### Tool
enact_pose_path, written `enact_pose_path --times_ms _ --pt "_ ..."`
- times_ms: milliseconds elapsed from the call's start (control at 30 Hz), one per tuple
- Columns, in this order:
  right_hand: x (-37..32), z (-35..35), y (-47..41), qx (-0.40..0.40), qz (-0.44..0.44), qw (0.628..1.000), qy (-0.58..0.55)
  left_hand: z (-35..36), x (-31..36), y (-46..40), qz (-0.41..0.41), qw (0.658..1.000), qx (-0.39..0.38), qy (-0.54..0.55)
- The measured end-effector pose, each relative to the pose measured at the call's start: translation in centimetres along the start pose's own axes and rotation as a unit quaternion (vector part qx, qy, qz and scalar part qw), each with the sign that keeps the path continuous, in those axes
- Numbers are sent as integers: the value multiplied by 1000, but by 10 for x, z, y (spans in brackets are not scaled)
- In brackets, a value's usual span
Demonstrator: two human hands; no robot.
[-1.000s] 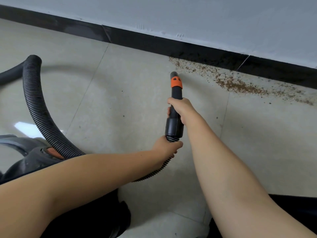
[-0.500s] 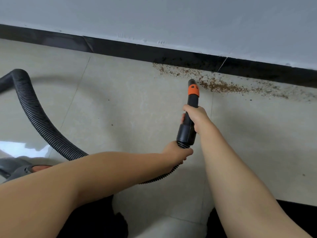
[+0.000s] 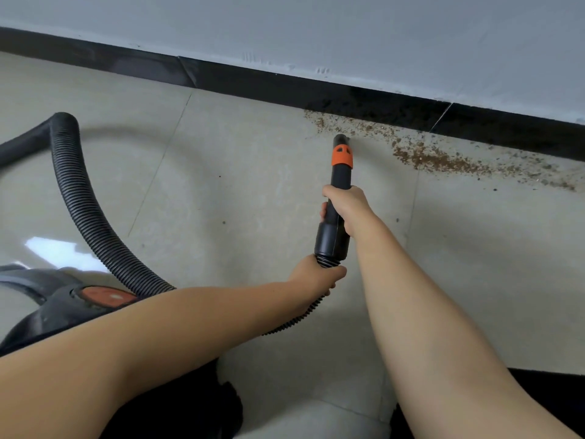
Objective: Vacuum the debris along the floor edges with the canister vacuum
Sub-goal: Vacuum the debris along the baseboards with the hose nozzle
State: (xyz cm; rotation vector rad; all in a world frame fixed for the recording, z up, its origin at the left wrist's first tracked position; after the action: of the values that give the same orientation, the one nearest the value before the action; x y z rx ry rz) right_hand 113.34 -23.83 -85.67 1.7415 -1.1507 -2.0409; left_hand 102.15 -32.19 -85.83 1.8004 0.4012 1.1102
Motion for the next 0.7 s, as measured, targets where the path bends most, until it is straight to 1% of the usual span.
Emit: enact_pose_path --times_ms 200,300,467,700 --pt "-7 43 -7 -54 -2 998 24 -30 -1 -2 -6 999 42 30" --pt "-10 52 -9 -65 -2 998 23 -37 2 -3 -9 998 50 30" --pt "-15 32 -9 -42 -11 999 23 -27 8 -6 -17 999 26 6" --pt "-6 -25 3 20 -6 1000 21 18 9 -2 -18 999 -35 -33"
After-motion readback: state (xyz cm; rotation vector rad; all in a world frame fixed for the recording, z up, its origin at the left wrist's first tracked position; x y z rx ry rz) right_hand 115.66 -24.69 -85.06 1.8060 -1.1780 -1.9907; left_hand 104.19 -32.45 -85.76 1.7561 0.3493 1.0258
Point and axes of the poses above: each hand's wrist, its own y-axis away from the middle knuckle, its own z-axis out of the palm, x = y × z, the point moved 9 cm from there along -y, towards the middle knuckle, and after that the axes turned 7 degrees about -z, right-handed, at the moved point
